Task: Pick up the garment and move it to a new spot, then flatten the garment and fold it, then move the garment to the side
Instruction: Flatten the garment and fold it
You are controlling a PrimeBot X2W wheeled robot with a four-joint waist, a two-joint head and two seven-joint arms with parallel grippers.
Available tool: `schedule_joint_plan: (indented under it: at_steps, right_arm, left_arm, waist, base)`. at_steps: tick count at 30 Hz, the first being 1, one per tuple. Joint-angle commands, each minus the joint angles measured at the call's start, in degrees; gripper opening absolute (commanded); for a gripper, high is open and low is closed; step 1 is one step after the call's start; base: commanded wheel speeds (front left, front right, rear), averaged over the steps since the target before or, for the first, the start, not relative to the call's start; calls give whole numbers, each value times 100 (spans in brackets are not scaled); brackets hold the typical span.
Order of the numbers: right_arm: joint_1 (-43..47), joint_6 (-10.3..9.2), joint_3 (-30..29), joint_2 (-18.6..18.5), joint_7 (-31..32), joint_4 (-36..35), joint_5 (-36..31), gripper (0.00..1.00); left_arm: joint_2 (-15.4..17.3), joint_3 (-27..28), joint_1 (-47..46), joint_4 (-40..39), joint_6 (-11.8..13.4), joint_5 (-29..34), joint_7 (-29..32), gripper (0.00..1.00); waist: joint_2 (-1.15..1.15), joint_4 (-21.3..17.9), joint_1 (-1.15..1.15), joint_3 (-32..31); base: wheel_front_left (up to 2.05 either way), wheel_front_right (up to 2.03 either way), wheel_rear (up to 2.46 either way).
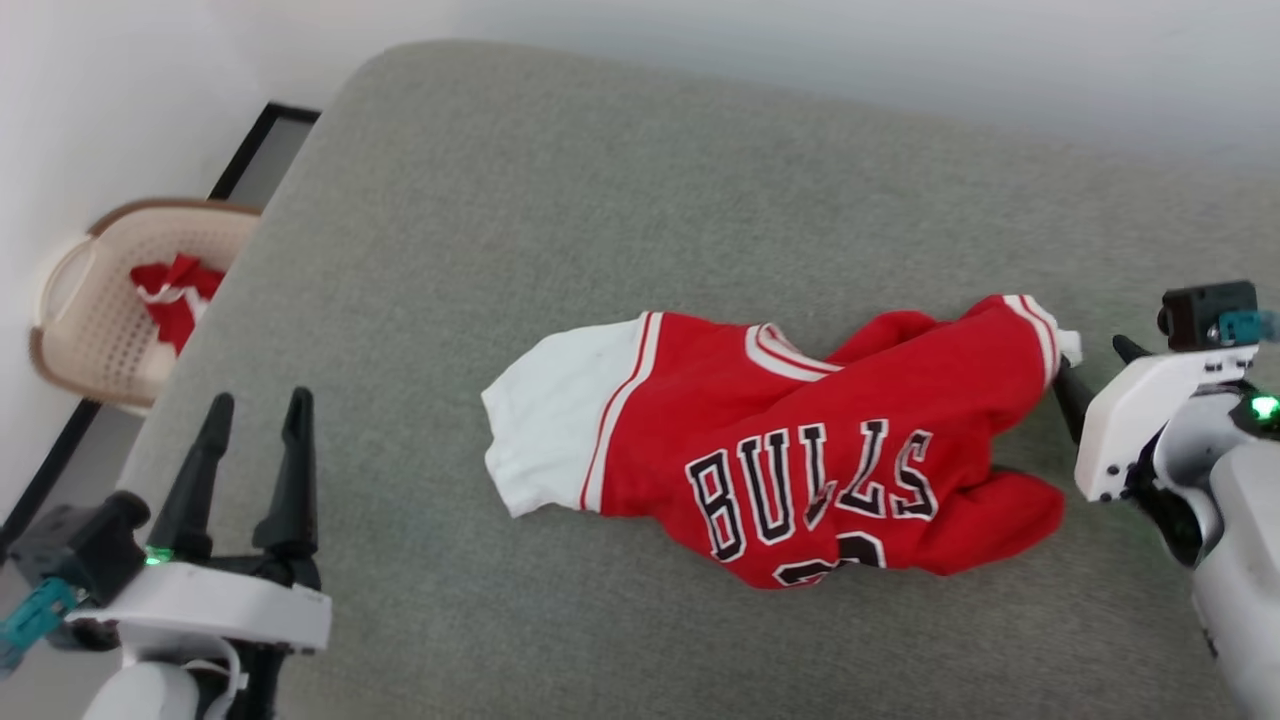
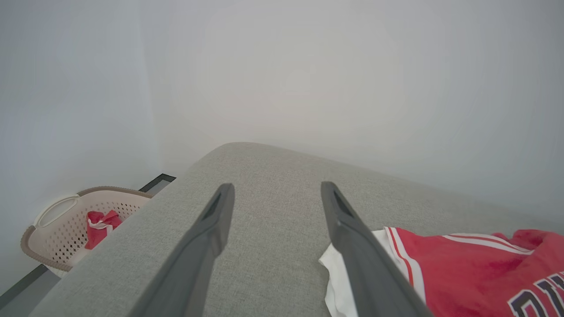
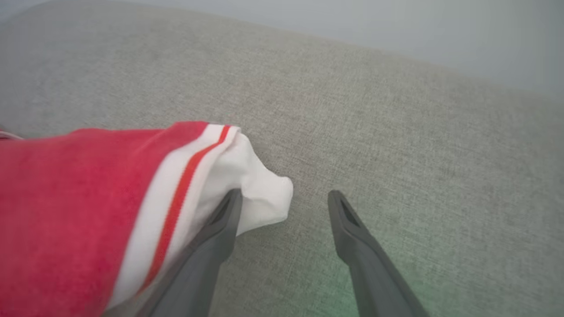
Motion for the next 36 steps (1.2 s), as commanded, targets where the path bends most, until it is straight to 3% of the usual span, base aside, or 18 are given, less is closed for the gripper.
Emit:
schedule_joint_plan:
  at_steps: [1, 6, 7, 8, 9, 21, 36]
  right_arm:
    - [-76, -10, 25, -30, 63, 52, 49, 100]
    - [-340, -10, 117, -83, 575, 530, 204, 100]
    - [-366, -10, 136, -62, 672, 620, 227, 96]
    - [-399, -9, 160, -40, 762, 691, 266, 41]
    - [-435, -9, 209, -24, 842, 759, 297, 0]
    - [-728, -10, 628, -350, 1003, 679, 549, 0]
    - [-111, -10, 429, -1158, 1348, 73, 888, 0]
  left_arm:
    - [-49, 14, -59, 15, -36, 41, -31, 100]
    - [-305, 196, -167, 55, -221, 249, -29, 100]
    - [-356, 251, -173, 62, -265, 295, -29, 100]
    - [-403, 303, -172, 70, -303, 347, -29, 100]
    - [-457, 353, -163, 82, -344, 388, -29, 100]
    - [-873, 871, 28, 224, -679, 825, -18, 100]
    - [-920, 1165, 354, 95, -836, 1080, -19, 100]
  waist:
    - [0, 179, 0, 179]
    - [0, 311, 0, 301]
    - [0, 325, 0, 313]
    - [0, 333, 0, 321]
    - [0, 342, 0, 326]
    - [0, 196, 0, 161]
    - [0, -378, 0, -217]
  base:
    - [0, 0, 0]
    - [0, 0, 0]
    - [0, 0, 0]
    - [0, 0, 0]
    - [0, 0, 0]
    - [0, 0, 0]
    - [0, 0, 0]
